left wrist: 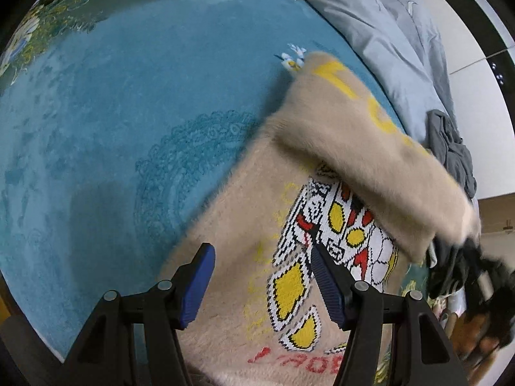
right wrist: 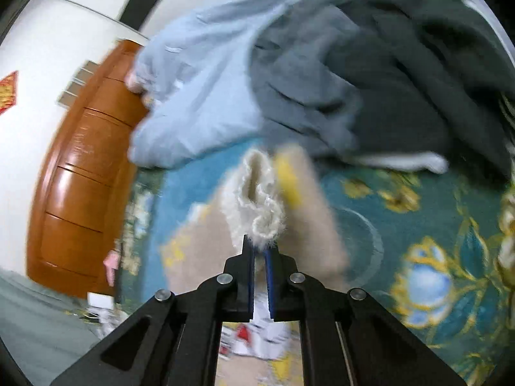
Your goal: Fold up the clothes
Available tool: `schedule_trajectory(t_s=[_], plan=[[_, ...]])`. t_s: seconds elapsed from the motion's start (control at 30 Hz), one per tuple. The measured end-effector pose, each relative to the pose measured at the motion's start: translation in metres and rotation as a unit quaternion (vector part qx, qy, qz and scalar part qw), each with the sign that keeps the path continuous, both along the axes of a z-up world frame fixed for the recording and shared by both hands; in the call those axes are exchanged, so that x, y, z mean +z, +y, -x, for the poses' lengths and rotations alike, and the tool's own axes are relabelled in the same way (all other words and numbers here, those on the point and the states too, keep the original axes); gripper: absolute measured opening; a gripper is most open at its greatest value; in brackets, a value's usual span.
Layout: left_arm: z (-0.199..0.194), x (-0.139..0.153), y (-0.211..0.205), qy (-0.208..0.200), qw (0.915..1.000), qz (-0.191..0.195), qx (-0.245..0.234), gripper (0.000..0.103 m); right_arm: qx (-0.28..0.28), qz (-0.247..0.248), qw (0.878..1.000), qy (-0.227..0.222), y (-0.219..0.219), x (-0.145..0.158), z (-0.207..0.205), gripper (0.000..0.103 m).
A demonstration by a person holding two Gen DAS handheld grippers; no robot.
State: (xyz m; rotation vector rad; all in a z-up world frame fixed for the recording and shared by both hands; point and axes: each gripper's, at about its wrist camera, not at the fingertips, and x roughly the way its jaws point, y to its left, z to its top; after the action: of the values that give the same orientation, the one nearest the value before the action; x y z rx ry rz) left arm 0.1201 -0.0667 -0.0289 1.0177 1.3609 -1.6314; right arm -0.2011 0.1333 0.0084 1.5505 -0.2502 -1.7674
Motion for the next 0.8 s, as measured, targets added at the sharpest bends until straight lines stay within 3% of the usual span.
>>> schedule_trajectory(t_s=[0.07,0.17,0.33,0.43,0.57,0.7,0.8], plan=[[0.002,-0.002,0.0,-0.005,1.0,-0.007,-0.002,0.066,-0.002,-0.043,0.999,-0.021,0.003,-0.028,0.005,0.006],[0.006,-0.001,0.001,-0.019,0.9997,-0.005,-0.012,0.066,-0.012,-0.05,0.998,-0.044,0.003,-0.043,0.008,0.006],[0.009,-0.005,0.0,-0.026,0.9995,-0.008,-0.012,0.066,-0.009,-0.043,0.997,-0.063,0.008,-0.041,0.002,0.016],[0.006,-0.008,-0.003,-0.023,0.9996,-0.014,-0.007,0.066,0.002,-0.038,0.997,-0.068,0.032,-0.038,-0.015,0.027],[0.001,-0.01,-0.006,-0.019,0.9996,-0.022,-0.003,0.066,0.035,-0.059,0.99,-0.121,0.087,-0.065,-0.049,0.033],[-0.007,-0.006,-0.008,-0.007,0.9995,-0.031,-0.002,0.066,0.028,-0.01,0.981,-0.192,0.132,-0.083,-0.08,0.041],[-0.015,0.0,-0.009,0.009,0.9993,-0.037,0.004,0.066,0.024,0.017,0.974,-0.224,0.141,-0.09,-0.093,0.041]])
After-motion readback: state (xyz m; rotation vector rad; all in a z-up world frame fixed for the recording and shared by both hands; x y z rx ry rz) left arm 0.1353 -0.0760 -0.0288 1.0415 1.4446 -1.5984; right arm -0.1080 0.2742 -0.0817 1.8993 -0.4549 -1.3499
